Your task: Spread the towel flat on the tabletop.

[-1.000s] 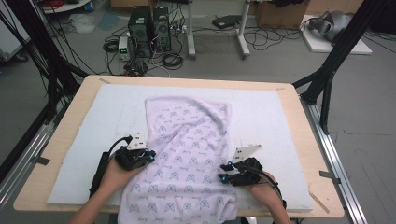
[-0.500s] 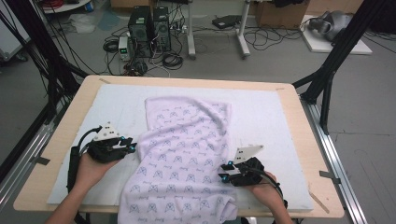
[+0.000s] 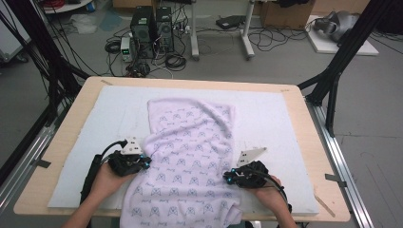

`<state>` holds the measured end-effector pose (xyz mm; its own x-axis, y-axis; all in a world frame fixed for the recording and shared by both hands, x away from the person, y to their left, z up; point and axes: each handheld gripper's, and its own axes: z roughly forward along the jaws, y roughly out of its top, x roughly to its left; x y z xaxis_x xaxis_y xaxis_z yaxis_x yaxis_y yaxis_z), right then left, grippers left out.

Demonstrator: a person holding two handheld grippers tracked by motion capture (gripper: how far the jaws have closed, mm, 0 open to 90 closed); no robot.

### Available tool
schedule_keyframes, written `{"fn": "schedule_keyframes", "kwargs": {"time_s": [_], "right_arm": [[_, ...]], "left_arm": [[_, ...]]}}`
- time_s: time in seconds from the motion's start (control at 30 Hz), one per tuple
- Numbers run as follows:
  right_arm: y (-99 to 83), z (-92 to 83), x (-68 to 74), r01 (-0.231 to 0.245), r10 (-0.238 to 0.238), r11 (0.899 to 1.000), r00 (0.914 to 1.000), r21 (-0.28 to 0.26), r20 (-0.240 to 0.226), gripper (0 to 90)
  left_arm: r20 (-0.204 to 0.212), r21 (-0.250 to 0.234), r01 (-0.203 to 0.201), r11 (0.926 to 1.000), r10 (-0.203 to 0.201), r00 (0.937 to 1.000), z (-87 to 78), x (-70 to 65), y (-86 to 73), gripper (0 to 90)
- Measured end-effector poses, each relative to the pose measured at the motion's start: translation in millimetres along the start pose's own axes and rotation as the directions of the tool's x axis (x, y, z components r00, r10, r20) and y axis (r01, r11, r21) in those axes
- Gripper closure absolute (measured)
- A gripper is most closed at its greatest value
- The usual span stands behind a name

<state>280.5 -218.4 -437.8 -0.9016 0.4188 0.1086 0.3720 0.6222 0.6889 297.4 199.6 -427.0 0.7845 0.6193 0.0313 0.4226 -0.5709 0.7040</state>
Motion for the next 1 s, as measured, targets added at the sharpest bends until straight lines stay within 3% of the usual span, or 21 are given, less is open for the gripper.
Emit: {"fn": "schedule_keyframes", "kwargs": {"time_s": [0.03, 0.07, 0.17, 0.27, 0.3, 0.33, 0.4, 0.43, 0.47, 0.5, 0.57, 0.67, 0.77, 0.8, 0.83, 0.87, 0.93, 1.0], "right_arm": [[0.0, 0.0, 0.0, 0.000, 0.000, 1.000, 1.0000, 0.000, 0.000, 84.5], [0.2, -11.3, 2.0, 0.012, -0.011, 1.000, 0.9998, -0.021, 0.016, 84.5], [3.3, -28.8, 6.0, 0.027, -0.025, 0.999, 0.9985, -0.028, 0.049, 84.2], [10.5, -43.1, 10.0, 0.032, -0.030, 0.998, 0.9991, -0.062, 0.029, 79.7], [13.2, -45.4, 10.8, 0.033, -0.033, 0.997, 0.9994, -0.072, 0.004, 75.5], [15.1, -46.3, 10.9, 0.034, -0.034, 0.996, 0.9994, -0.088, 0.007, 72.0], [16.3, -44.5, 9.4, 0.024, -0.023, 0.995, 0.9996, -0.095, 0.013, 69.5], [16.0, -41.9, 8.8, 0.024, -0.023, 0.996, 0.9996, -0.091, 0.015, 67.9], [16.0, -41.9, 8.8, 0.024, -0.023, 0.996, 0.9996, -0.091, 0.015, 67.9], [13.7, -31.4, 7.6, 0.024, -0.023, 0.997, 0.9997, -0.072, 0.013, 65.2], [11.0, -20.5, 6.8, 0.026, -0.025, 0.999, 0.9996, -0.048, 0.015, 62.5], [5.3, -2.8, 4.7, 0.019, -0.019, 1.000, 0.9997, -0.001, 0.016, 61.2], [1.6, 4.6, 6.0, 0.027, -0.027, 1.000, 0.9992, 0.007, 0.030, 66.6], [0.2, 4.3, 5.1, 0.017, -0.017, 1.000, 0.9994, -0.002, 0.029, 76.2], [0.2, 4.3, 5.1, 0.017, -0.017, 1.000, 0.9994, -0.002, 0.029, 76.2], [0.4, 3.8, 6.0, 0.027, -0.027, 1.000, 0.9995, 0.003, 0.015, 84.8], [0.9, 3.2, 9.5, 0.042, -0.042, 0.999, 0.9989, 0.012, 0.020, 86.4], [0.5, 2.5, 11.4, 0.046, -0.046, 0.999, 0.9989, 0.009, 0.005, 86.9]], "left_arm": [[0.000, 0.000, 0.000, 1.0000, 0.000, 1.0000, 0.0, 0.0, 0.0, 85.9], [0.008, -0.029, 0.031, 0.9991, -0.030, 0.9995, -7.5, 3.4, -0.6, 85.9], [-0.010, -0.063, 0.032, 0.9975, -0.033, 0.9994, -20.9, 7.5, 0.5, 85.9], [-0.004, -0.087, 0.038, 0.9955, -0.038, 0.9993, -28.9, 8.6, 2.1, 82.4], [-0.025, -0.101, 0.048, 0.9937, -0.051, 0.9984, -36.4, 8.6, 3.4, 73.9], [-0.014, -0.110, 0.068, 0.9916, -0.070, 0.9975, -38.9, 8.8, 3.4, 64.9], [-0.017, -0.124, 0.059, 0.9906, -0.061, 0.9980, -41.6, 4.7, 1.8, 56.0], [0.005, -0.127, 0.055, 0.9903, -0.055, 0.9985, -40.8, 2.4, -0.1, 55.0], [0.005, -0.127, 0.055, 0.9903, -0.055, 0.9985, -40.8, 2.4, -0.1, 56.4], [0.035, -0.095, 0.061, 0.9936, -0.058, 0.9977, -32.7, -0.4, -4.1, 57.4], [0.041, -0.037, 0.054, 0.9979, -0.052, 0.9978, -19.5, -3.1, -8.0, 57.5], [0.056, 0.004, 0.045, 0.9990, -0.045, 0.9974, -1.5, -7.0, -14.2, 62.7], [0.061, -0.021, 0.046, 0.9987, -0.044, 0.9972, 0.5, -8.7, -16.4, 82.2], [0.054, -0.023, 0.044, 0.9988, -0.042, 0.9977, -1.2, -9.8, -16.7, 85.8], [0.054, -0.023, 0.044, 0.9988, -0.042, 0.9977, -1.2, -9.8, -16.7, 86.3], [0.045, -0.022, 0.036, 0.9991, -0.035, 0.9984, -4.7, -12.2, -17.5, 87.0], [0.027, -0.019, 0.024, 0.9995, -0.023, 0.9994, -10.8, -14.8, -20.0, 87.0], [0.037, -0.028, 0.032, 0.9991, -0.031, 0.9988, -19.1, -17.2, -24.2, 87.0]]}}
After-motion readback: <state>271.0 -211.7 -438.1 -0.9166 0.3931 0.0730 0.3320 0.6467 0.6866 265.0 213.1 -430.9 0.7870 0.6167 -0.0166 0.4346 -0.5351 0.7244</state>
